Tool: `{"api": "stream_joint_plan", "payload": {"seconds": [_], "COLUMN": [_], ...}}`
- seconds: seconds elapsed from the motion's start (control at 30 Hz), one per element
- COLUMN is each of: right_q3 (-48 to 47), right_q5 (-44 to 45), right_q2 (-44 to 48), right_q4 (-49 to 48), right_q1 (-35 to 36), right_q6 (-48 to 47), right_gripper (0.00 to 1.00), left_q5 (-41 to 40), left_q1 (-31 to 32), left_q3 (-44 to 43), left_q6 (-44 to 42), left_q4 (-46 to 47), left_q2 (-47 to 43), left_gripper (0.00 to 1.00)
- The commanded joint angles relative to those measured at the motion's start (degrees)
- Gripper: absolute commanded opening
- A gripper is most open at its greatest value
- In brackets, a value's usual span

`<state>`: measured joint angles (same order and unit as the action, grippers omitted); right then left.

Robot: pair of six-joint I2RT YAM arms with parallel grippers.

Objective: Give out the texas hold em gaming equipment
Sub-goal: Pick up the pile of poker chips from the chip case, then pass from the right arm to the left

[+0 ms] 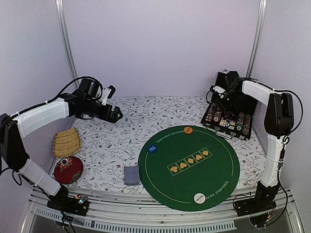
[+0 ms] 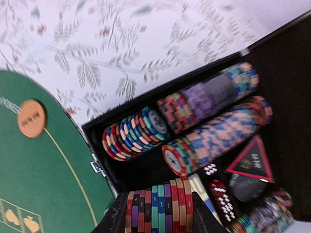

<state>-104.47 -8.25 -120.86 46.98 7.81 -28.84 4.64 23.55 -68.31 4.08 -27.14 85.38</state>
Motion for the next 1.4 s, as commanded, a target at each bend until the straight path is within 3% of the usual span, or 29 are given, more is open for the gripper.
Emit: {"api": "stream_joint_plan", "payload": {"seconds": [0.0, 0.17, 0.33, 0.6, 0.83, 0.97, 1.17, 1.23, 1.37], "right_q3": [-2.42, 0.91, 12.55, 27.11, 38.84, 43.64, 46.34, 46.30, 46.07], "right_q5": [-1.69, -13.54, -21.23, -32.54, -41.41, -43.08, -43.78, -43.85, -43.78], "right_q2": [7.64, 12.17, 17.73, 21.54, 21.42, 21.34, 19.66, 18.73, 17.80], "right_q4": [0.37, 0.76, -5.44, -18.93, -38.58, -48.67, -54.71, -55.23, -55.43], "right_q1": [0.01, 1.53, 10.37, 25.75, 32.28, 32.88, 33.62, 33.68, 33.73], "right_q6": [8.23, 23.02, 33.16, 46.12, 59.43, 66.18, 71.09, 71.50, 71.58], "right_gripper": [0.02, 0.02, 0.02, 0.02, 0.02, 0.02, 0.02, 0.02, 0.02], "left_q5": [3.55, 8.41, 15.00, 7.47, -5.69, -6.37, -8.29, -8.75, -8.55], "left_q1": [-0.68, -0.53, 2.20, 22.70, 36.22, 38.53, 38.57, 38.51, 38.48], "left_q3": [1.51, 3.73, 7.48, 16.06, 17.51, 16.08, 11.91, 9.73, 7.01], "left_q6": [-1.15, -2.01, -5.15, -16.81, -18.40, -16.56, -15.06, -14.33, -12.90], "left_q4": [3.13, 6.68, 12.10, 21.73, 26.28, 28.18, 29.55, 29.12, 28.13], "left_q2": [-3.67, -6.66, -10.94, -16.32, -7.57, -0.31, 8.93, 11.41, 14.30], "left_gripper": [0.98, 0.98, 0.94, 0.96, 0.98, 0.98, 0.98, 0.94, 0.74]}}
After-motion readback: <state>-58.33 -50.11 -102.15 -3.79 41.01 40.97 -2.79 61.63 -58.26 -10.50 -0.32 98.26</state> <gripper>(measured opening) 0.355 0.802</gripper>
